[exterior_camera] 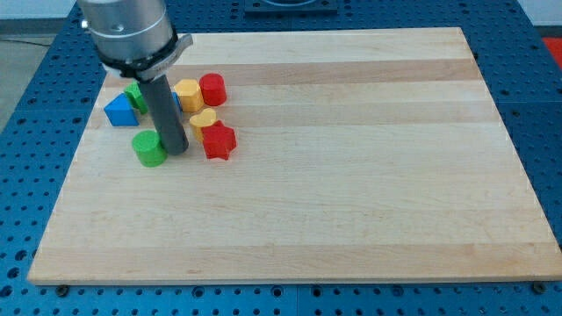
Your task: Push the red star towards the right center of the board
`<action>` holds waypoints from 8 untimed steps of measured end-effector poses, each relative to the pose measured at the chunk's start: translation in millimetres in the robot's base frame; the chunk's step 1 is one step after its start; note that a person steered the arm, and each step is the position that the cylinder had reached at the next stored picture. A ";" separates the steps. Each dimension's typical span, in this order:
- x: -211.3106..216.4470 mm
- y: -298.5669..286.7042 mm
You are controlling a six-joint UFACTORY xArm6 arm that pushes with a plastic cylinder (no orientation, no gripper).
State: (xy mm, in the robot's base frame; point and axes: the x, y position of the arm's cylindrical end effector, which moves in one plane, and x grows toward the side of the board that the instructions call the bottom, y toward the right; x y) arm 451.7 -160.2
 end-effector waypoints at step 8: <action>52.2 158.1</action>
State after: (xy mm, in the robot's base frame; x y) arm 504.0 -2.1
